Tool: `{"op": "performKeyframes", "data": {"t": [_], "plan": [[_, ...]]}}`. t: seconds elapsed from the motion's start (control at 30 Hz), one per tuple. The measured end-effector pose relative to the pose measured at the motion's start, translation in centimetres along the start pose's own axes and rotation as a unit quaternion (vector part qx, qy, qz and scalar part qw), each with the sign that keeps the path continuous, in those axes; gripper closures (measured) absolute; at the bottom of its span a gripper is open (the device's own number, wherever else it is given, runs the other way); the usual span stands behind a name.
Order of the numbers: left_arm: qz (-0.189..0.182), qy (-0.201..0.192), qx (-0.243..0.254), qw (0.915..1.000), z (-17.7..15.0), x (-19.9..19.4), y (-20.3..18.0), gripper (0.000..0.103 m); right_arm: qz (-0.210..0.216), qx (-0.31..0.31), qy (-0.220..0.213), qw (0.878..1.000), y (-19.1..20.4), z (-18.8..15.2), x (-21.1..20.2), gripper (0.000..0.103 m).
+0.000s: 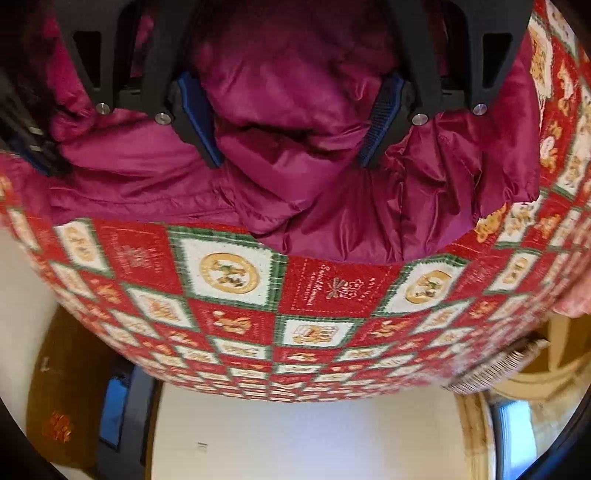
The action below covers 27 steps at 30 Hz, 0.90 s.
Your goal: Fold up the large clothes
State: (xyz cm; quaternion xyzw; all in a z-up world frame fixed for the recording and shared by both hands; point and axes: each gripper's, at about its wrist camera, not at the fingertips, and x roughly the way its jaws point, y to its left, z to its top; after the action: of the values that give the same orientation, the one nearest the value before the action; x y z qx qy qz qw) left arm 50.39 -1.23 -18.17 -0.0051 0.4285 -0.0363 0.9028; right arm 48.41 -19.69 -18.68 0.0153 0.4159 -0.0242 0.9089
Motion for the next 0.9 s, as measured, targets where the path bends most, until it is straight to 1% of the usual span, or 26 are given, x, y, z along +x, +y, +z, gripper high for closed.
{"op": "performKeyframes", "data": {"t": [0.03,0.07,0.13,0.17,0.23,0.27,0.3,0.33,0.37,0.4,0.5,0.53,0.67,0.8,0.9], "plan": [[-0.009,-0.006,-0.004,0.9999,0.2,-0.8,0.5,0.027,0.002,0.002,-0.002,1.0,-0.1,0.0,0.0,0.075],[-0.01,-0.021,-0.009,0.9997,0.4,-1.9,1.2,0.027,0.005,0.005,-0.003,1.0,-0.3,-0.1,-0.1,0.075],[0.012,-0.046,-0.006,0.9989,0.9,-3.2,2.0,0.027,0.013,0.012,-0.005,1.0,-0.6,-0.2,-0.4,0.075],[0.048,-0.067,0.001,0.9966,1.2,-3.7,2.6,0.027,0.016,0.016,-0.007,1.0,-0.8,-0.3,-0.5,0.075],[0.095,-0.087,0.008,0.9917,1.3,-3.5,3.2,0.027,0.01,0.011,-0.008,1.0,-0.5,-0.2,-0.5,0.075],[0.118,-0.081,0.008,0.9897,1.1,-2.4,3.6,0.027,0.008,0.009,-0.008,1.0,-0.4,-0.2,-0.5,0.075],[0.122,-0.047,0.003,0.9914,0.8,-0.4,4.1,0.027,0.006,0.008,-0.008,1.0,-0.4,-0.2,-0.5,0.075],[0.118,-0.014,0.0,0.9929,0.7,1.0,4.4,0.027,0.006,0.008,-0.008,1.0,-0.4,-0.2,-0.5,0.075],[0.114,0.006,-0.001,0.9934,1.0,1.9,4.4,0.025,0.005,0.008,-0.008,1.0,-0.3,-0.2,-0.5,0.075],[0.118,-0.003,-0.004,0.993,1.2,1.7,4.4,0.024,0.005,0.008,-0.008,1.0,-0.3,-0.2,-0.4,0.075],[0.144,-0.008,0.01,0.9895,1.2,1.5,3.6,0.022,0.005,0.008,-0.009,1.0,-0.4,-0.2,-0.4,0.075],[0.146,-0.009,0.012,0.9891,1.2,1.6,3.4,0.022,0.005,0.008,-0.009,1.0,-0.3,-0.2,-0.4,0.075],[0.141,-0.012,0.005,0.99,1.1,1.5,3.7,0.022,-0.002,0.005,-0.012,1.0,-0.2,-0.3,-0.6,0.076],[0.14,-0.01,0.004,0.9902,1.1,1.6,3.7,0.022,-0.018,-0.007,-0.011,1.0,0.3,-0.2,-0.7,0.075],[0.126,0.0,-0.001,0.992,1.3,1.9,4.2,0.022,-0.034,-0.021,-0.005,0.999,0.7,-0.1,-0.7,0.073]]}}
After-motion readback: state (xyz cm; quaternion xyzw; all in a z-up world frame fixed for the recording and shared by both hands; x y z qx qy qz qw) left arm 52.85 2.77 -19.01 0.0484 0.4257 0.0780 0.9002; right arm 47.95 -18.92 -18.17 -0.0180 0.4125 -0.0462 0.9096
